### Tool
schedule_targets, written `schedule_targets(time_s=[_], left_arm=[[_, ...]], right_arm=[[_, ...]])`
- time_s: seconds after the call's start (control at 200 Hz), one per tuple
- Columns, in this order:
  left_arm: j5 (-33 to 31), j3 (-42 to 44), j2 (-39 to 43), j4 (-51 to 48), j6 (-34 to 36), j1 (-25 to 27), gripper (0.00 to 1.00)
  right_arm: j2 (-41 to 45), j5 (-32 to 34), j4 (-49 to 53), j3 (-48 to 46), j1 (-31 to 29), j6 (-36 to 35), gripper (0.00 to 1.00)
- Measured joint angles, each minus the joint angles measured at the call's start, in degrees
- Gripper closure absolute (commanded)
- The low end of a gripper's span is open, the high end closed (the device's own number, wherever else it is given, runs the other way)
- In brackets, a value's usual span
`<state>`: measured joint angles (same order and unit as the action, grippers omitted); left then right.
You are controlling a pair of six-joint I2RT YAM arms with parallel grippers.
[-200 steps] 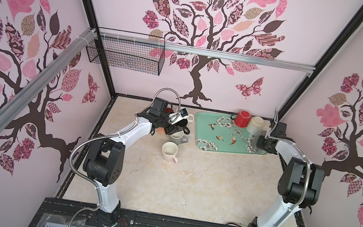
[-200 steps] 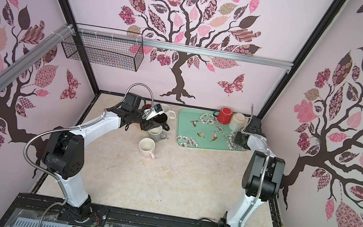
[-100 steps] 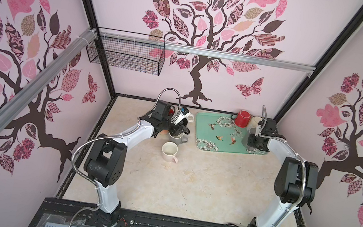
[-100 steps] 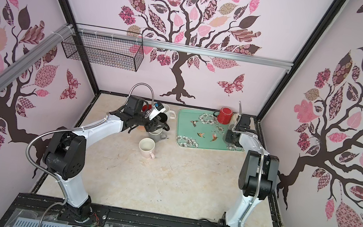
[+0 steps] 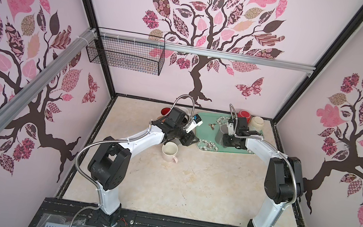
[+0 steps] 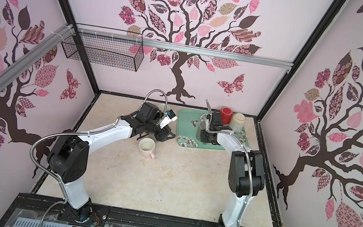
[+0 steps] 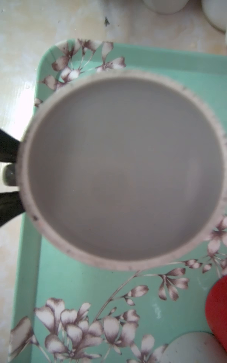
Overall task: Turn the mug right side up
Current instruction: 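Lift the grey mug off the tray with right gripper while left gripper approaches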
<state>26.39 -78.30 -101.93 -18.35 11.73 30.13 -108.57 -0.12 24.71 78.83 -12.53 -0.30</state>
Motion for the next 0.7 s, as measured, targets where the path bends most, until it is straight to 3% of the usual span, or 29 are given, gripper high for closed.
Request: schedule_targets(time_s=[0.45,0.7], left_arm=[[-0.61,0.0,1.49,-1.05,-2.54,0.76,0.47],[-0.37,0.0,1.51,-1.51,-3.02,0.76,0.47]], right_arm=[[-0.98,0.5,2.23,2.95,0.22,0.07,0.61],[-3.41,0.68,2.56,4.81,0.13,-0.09,0.79]])
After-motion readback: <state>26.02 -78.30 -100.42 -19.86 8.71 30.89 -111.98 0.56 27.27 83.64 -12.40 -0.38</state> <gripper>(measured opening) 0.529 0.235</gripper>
